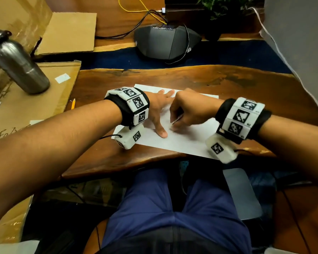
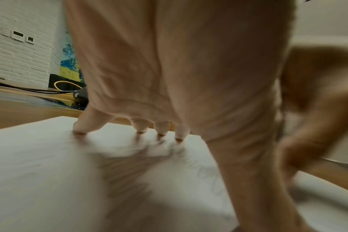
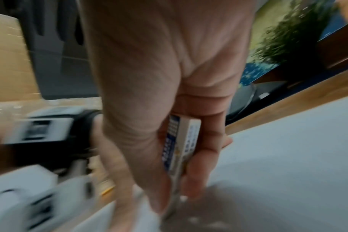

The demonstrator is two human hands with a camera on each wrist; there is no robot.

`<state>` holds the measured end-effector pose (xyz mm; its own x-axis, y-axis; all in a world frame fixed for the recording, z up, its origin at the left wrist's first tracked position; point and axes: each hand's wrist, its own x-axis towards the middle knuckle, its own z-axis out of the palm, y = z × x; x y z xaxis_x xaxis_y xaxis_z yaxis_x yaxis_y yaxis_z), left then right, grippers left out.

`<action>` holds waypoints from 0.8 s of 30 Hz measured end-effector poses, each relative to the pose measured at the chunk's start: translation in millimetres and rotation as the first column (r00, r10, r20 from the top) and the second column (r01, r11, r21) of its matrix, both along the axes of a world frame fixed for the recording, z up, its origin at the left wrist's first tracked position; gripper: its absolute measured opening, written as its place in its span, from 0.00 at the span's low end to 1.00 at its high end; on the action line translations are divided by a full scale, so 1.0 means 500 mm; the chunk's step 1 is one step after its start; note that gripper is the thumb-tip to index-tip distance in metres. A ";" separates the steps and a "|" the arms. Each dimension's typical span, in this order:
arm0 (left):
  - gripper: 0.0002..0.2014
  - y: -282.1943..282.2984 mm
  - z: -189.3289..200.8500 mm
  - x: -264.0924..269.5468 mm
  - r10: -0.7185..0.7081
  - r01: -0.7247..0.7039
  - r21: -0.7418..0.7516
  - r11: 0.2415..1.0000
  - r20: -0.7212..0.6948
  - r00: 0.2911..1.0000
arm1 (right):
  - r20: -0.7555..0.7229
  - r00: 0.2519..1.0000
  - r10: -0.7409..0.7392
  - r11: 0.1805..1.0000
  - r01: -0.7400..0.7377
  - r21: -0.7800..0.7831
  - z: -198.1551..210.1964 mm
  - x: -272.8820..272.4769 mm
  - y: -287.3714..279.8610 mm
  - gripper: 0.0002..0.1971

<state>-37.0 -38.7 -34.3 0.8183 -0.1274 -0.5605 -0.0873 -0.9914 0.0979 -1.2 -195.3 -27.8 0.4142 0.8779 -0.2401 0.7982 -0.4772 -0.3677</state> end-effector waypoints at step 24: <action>0.69 -0.009 0.008 0.000 -0.008 0.010 0.061 0.998 -0.029 1.000 | 0.123 0.990 -0.062 0.998 0.060 0.022 -0.005 0.032 -0.006 0.03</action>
